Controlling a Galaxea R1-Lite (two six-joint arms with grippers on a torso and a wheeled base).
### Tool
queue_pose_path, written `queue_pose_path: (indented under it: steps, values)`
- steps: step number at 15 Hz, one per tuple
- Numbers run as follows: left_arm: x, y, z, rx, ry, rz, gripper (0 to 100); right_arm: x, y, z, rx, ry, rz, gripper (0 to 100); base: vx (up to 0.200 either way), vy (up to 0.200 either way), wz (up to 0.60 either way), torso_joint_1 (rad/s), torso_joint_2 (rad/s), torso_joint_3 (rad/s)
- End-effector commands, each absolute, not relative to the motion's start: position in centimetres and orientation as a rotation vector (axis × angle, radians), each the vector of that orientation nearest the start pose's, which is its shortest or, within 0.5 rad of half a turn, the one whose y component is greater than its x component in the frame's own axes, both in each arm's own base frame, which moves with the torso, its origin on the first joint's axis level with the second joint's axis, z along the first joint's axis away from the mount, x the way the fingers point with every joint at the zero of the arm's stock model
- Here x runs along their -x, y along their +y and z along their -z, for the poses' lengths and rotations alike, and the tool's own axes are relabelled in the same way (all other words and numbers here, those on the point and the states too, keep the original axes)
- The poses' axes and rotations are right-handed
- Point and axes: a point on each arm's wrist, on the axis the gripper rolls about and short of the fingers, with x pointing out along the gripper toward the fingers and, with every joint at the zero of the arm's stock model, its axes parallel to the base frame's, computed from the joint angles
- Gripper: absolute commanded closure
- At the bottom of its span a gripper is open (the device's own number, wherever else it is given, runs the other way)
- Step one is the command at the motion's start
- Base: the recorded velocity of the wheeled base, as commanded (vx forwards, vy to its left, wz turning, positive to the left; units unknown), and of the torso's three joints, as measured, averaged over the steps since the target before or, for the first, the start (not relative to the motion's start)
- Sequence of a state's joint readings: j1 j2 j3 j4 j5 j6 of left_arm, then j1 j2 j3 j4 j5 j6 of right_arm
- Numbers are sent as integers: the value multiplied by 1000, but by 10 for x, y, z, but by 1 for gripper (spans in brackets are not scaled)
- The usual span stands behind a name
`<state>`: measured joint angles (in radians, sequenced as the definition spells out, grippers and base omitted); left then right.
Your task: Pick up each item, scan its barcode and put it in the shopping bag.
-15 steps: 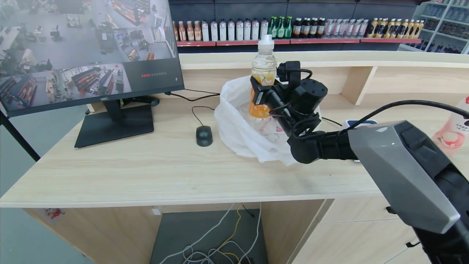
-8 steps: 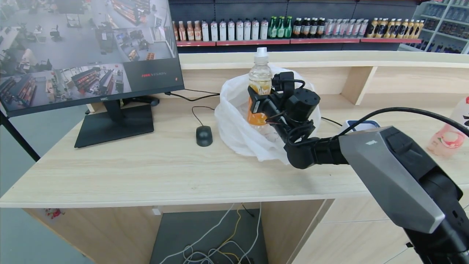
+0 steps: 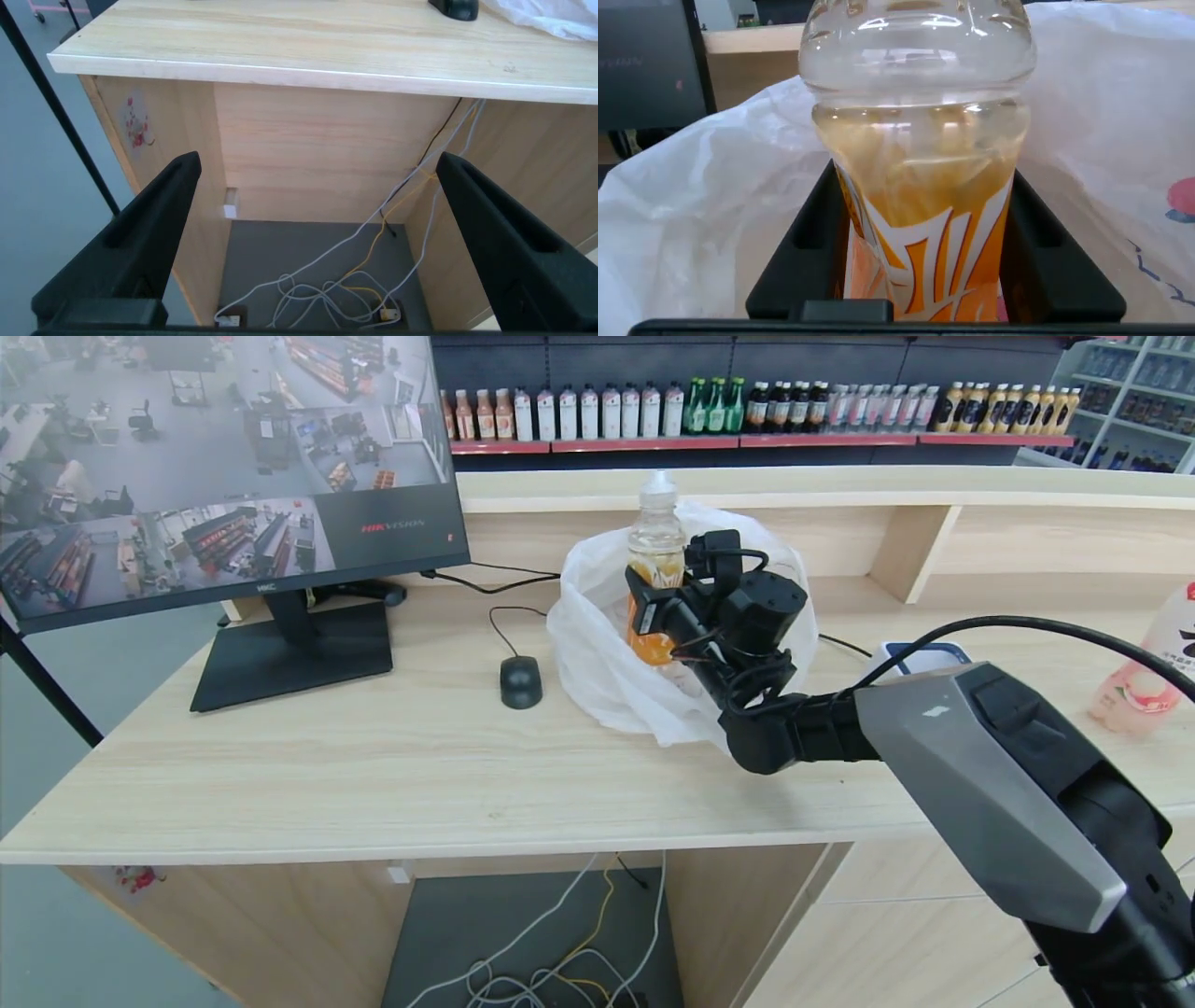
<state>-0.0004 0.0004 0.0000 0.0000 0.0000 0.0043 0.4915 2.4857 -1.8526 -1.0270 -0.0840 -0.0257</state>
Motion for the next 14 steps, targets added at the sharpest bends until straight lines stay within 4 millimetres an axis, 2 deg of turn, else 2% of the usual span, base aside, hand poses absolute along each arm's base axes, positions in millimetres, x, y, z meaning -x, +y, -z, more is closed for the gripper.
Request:
queue_pose_path:
  steps: [1, 6, 10, 13, 14]
  values:
    - [23, 0, -75, -5, 0, 0, 0, -455, 244, -177, -85, -375, -401, 100, 0, 0, 0, 0, 0, 0]
    - [23, 0, -75, -5, 0, 0, 0, -450, 245, -171, -80, -353, -410, 100, 0, 0, 0, 0, 0, 0]
    - [23, 0, -75, -5, 0, 0, 0, -442, 241, -155, -69, -311, -411, 100, 0, 0, 0, 0, 0, 0]
    - [23, 0, -75, -5, 0, 0, 0, -437, 239, -154, -89, -293, -417, 100, 0, 0, 0, 0, 0, 0]
    - [23, 0, -75, -5, 0, 0, 0, -437, 239, -154, -90, -291, -417, 0, 0, 0, 0, 0, 0, 0]
